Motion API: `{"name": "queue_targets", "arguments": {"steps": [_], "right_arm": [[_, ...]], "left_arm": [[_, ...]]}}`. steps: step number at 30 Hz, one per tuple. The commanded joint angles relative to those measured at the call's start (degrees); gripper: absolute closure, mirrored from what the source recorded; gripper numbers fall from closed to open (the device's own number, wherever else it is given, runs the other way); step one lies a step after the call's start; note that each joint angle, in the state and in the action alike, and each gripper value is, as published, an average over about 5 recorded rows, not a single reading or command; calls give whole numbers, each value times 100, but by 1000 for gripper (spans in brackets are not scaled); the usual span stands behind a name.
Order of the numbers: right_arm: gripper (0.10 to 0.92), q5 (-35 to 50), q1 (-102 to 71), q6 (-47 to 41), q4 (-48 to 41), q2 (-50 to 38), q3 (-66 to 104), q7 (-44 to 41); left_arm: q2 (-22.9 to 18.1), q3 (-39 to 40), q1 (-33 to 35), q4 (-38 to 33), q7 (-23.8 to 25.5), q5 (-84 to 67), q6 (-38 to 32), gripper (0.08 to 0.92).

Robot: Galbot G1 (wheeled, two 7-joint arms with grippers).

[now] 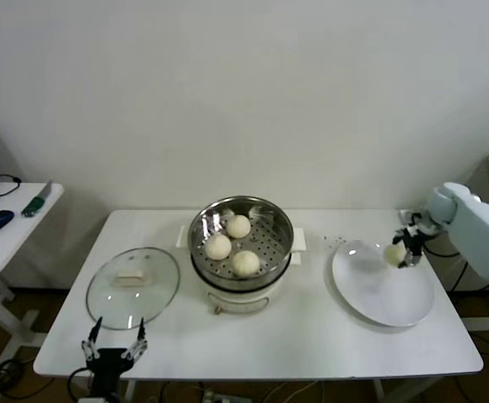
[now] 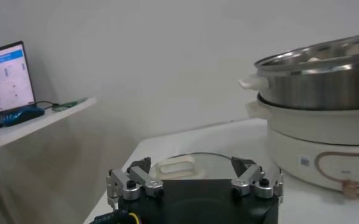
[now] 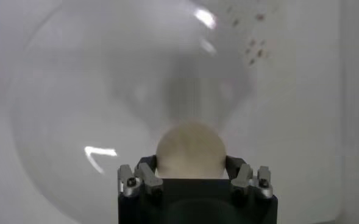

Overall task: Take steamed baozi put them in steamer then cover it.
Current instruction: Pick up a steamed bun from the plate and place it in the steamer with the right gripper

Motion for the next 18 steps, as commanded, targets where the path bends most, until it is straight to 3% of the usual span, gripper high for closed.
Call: {"name": "queue_targets", "arguments": {"steps": [1, 13, 18], "right_arm": [[301, 2558, 2136, -886, 893, 196, -2369, 210], [296, 5077, 3944, -1650, 1743, 1389, -4285, 792], [296, 5648, 4065, -1844, 1962, 2008, -4712, 1013]], "left_arm": [[-28, 152, 68, -197, 39, 5, -19, 177], [-66, 302, 170, -504, -3, 30, 0, 177], [-96, 413, 171, -484, -6, 41, -30, 177]]}}
